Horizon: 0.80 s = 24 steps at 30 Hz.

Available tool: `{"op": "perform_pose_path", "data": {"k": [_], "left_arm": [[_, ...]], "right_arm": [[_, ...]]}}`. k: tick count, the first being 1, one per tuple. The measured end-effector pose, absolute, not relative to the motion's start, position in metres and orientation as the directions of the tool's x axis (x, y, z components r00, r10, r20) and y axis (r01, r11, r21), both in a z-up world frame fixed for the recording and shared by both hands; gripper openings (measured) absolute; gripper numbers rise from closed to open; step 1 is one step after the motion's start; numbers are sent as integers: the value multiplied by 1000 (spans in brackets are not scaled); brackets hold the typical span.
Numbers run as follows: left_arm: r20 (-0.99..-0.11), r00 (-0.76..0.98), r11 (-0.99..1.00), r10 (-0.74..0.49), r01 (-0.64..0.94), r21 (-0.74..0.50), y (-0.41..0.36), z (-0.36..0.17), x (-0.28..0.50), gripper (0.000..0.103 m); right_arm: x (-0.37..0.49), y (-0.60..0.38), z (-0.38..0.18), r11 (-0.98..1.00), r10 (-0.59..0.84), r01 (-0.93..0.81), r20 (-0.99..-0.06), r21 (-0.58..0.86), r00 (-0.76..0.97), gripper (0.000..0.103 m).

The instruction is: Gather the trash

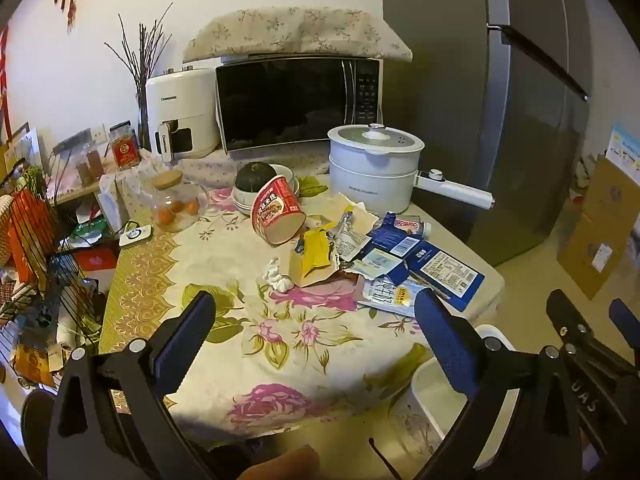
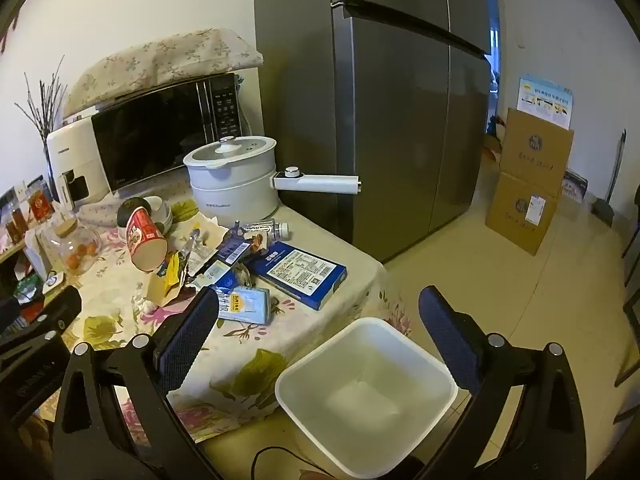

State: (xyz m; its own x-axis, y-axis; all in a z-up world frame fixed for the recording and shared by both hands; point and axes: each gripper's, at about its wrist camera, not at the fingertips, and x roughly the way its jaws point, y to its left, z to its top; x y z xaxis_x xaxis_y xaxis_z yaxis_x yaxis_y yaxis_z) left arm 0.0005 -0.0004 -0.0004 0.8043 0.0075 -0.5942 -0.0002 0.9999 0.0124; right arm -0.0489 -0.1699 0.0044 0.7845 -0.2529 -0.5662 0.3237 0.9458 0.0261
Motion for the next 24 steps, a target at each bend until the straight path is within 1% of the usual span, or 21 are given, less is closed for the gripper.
{"op": "perform_pose_path", "data": {"k": [1,17,24], "left_arm": [[-592,806,1000,7,0,12,0,0,0,97],[-597,802,1000,13,-4,16,5,3,-1,97],[-597,802,1000,11,0,18,7,-6,-2,97]], "right_arm": [[-48,-169,4,947,-260,322,-566,11,782,96],[-46,-168,2,951,-237,308,-575,28,783,96],[-47,-170,5,951,-235,308,-575,31,784,96]]}}
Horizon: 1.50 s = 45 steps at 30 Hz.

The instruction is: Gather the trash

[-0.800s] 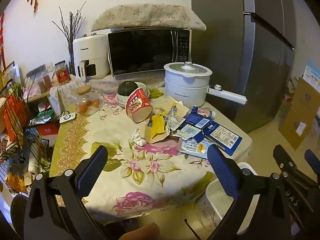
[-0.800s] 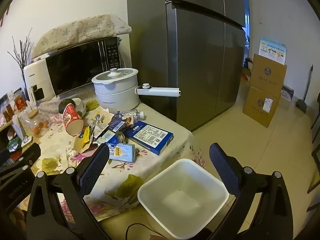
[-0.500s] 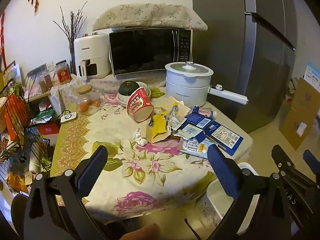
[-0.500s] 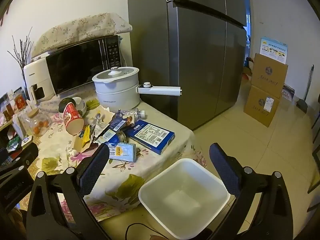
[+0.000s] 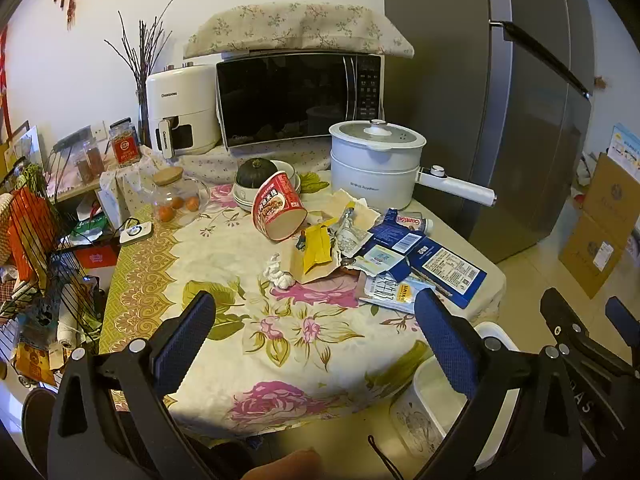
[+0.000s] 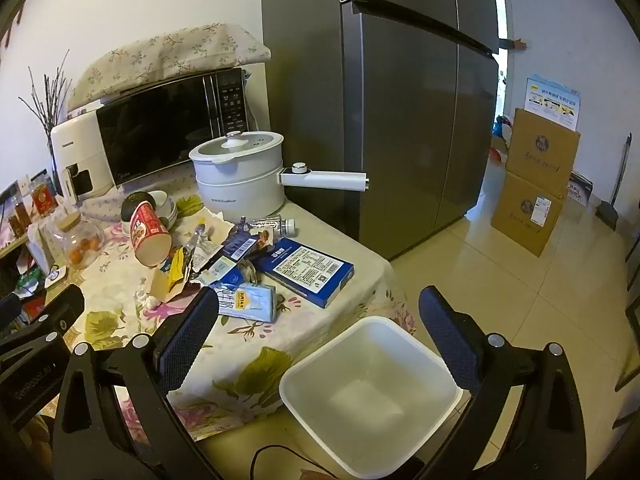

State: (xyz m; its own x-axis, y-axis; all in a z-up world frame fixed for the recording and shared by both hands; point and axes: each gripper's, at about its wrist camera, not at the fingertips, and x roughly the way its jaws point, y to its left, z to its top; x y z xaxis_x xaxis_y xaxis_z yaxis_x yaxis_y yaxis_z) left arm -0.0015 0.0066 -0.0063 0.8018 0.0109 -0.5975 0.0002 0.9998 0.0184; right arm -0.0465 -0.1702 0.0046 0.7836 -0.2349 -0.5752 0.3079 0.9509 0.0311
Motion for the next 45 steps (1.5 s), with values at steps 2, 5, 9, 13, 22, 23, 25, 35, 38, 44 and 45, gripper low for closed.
{"op": "perform_pose_path", "data": {"k": [2,5,9,13,22,23,25,35,38,44,45], "left_arm": [[-598,801,1000,11,-1,18,9,-7,-2,97],[-598,801,1000,13,-1,20,5,-6,-1,97],[-599,801,1000,12,0,19,5,-6,-2,97],[-601,799,1000,14,-3,19,9,-7,-5,97],[-604,797,1000,14,-2,20,8,-11,-2,97],[-604,797,1000,14,-2,21,9,-11,-3,97],[-605,796,1000,15,-2,21,8,-10,-2,97],[-607,795,1000,17,-3,24,11,-12,-2,97],[-608,794,1000,16,-3,23,12,-12,-3,97],[-611,791,1000,17,-5,22,15,-14,-2,97],[-612,790,1000,21,-8,23,13,-12,-1,97]], "right_arm": [[-46,-170,4,951,-234,308,-576,32,783,96],[-46,-169,3,951,-234,308,-577,32,782,96],[-45,-170,3,951,-232,306,-578,33,783,96],[-46,-169,2,952,-231,305,-578,33,783,96],[-46,-169,0,953,-229,302,-583,29,779,96],[-45,-169,1,953,-229,302,-584,29,779,96],[-44,-168,0,953,-228,300,-583,28,779,96],[-43,-169,2,954,-227,299,-585,27,778,96],[-43,-169,2,954,-228,299,-585,27,779,96],[-43,-169,2,953,-229,301,-585,27,778,96],[-43,-168,2,954,-228,300,-586,26,778,96]]}}
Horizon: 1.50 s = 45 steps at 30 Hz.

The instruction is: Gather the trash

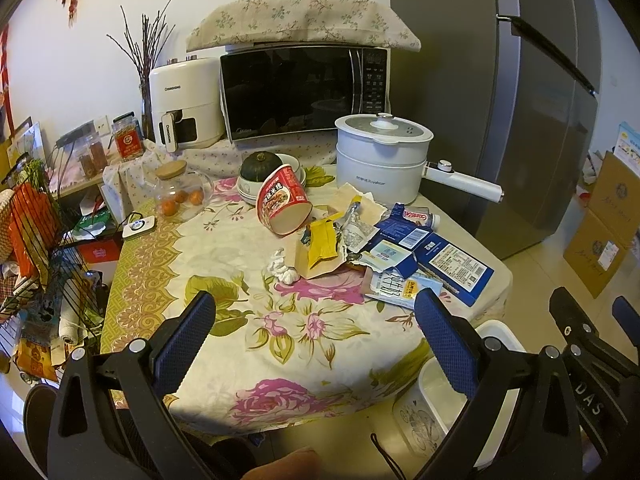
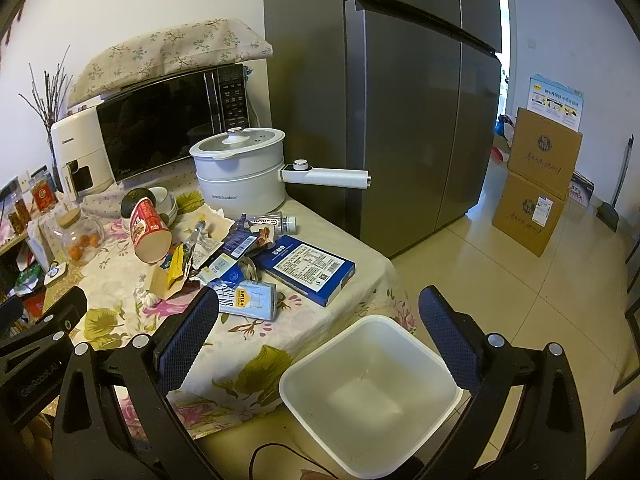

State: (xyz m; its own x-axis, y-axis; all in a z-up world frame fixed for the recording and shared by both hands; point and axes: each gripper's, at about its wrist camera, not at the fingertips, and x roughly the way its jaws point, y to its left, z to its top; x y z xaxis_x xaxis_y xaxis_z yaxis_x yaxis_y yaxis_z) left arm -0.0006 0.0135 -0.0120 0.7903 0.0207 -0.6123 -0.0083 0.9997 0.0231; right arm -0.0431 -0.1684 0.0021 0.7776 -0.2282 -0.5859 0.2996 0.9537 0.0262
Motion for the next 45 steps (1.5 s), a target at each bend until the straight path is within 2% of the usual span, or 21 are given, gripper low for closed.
{"op": "perform_pose_path", "data": {"k": [31,45], "left_arm": [[-624,781,999,30,-14,31,14,-16,-1,97],[-675,736,998,55,-35,43,14,-29,21,97]], "right_arm": [[-41,-170,-5,955,-220,296,-611,25,761,96],[-23,-173,-14,961,-185,274,-661,32,727,96]]}}
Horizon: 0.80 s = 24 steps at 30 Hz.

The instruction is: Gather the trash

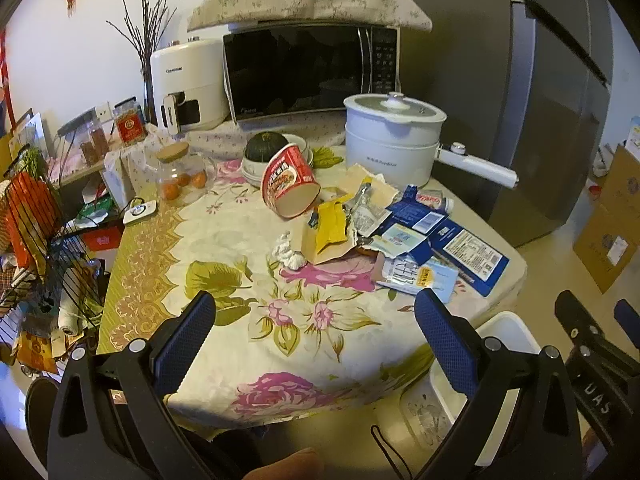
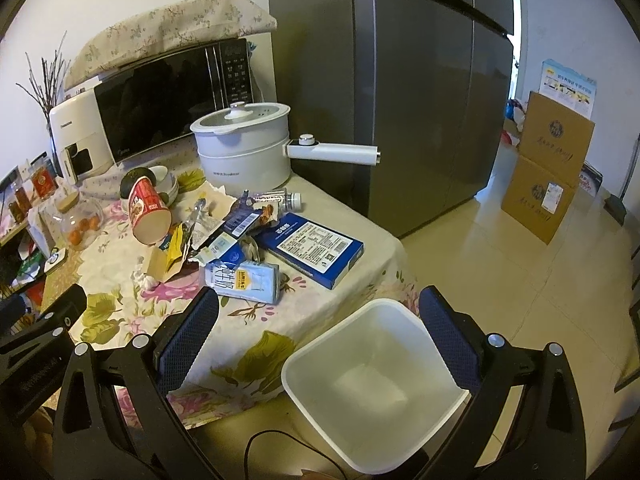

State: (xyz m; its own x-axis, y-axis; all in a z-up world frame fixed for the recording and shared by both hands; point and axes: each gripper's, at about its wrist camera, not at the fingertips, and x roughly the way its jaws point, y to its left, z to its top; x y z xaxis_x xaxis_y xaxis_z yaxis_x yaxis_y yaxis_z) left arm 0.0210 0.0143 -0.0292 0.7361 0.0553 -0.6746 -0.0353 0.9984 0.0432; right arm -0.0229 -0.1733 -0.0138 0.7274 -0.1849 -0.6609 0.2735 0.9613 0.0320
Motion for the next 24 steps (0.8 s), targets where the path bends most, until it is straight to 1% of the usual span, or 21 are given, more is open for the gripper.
{"op": "perform_pose_path", "data": {"k": [3,5,8,10,12,15,17,18,19,21,22,24], "left_arm": [[-713,700,999,43,-35,26,19,-39,36,97],[-751,660,999,25,-40,-2,27,-48,52,97],[-810,586,995,-28,-63,-80,50,-62,83,97],[-819,570,989,-58,-79,-126,64,-67,99,97],[-799,593,975,-103,-100,-200,82,-63,119,97],[-707,689,945,-157,-104,-311,110,-38,151,97],[-652,741,936,-164,-91,-339,125,-27,179,97],[-646,749,937,-148,-102,-334,130,-28,197,97],[-669,730,940,-142,-112,-322,134,-36,220,97],[-760,628,951,-167,-101,-293,136,-55,255,97],[-796,581,947,-171,-125,-294,138,-65,273,97],[-814,556,921,-169,-206,-332,145,-78,295,97]], "right_arm": [[-12,-174,-19,967,-155,253,-686,43,711,96],[-1,-177,-26,972,-111,227,-715,68,691,96],[16,-181,-39,974,-55,200,-751,103,657,96],[29,-185,-51,973,-2,178,-773,144,635,96],[42,-189,-64,969,55,161,-795,189,604,96],[55,-191,-83,965,97,145,-812,217,575,96],[59,-192,-92,966,104,137,-819,217,565,96],[62,-192,-99,967,108,135,-826,217,554,96],[64,-193,-102,967,113,133,-832,219,543,96],[70,-195,-108,966,120,133,-842,220,525,96],[73,-197,-110,966,118,137,-846,220,520,96],[77,-204,-114,963,112,156,-851,221,512,96]]}}
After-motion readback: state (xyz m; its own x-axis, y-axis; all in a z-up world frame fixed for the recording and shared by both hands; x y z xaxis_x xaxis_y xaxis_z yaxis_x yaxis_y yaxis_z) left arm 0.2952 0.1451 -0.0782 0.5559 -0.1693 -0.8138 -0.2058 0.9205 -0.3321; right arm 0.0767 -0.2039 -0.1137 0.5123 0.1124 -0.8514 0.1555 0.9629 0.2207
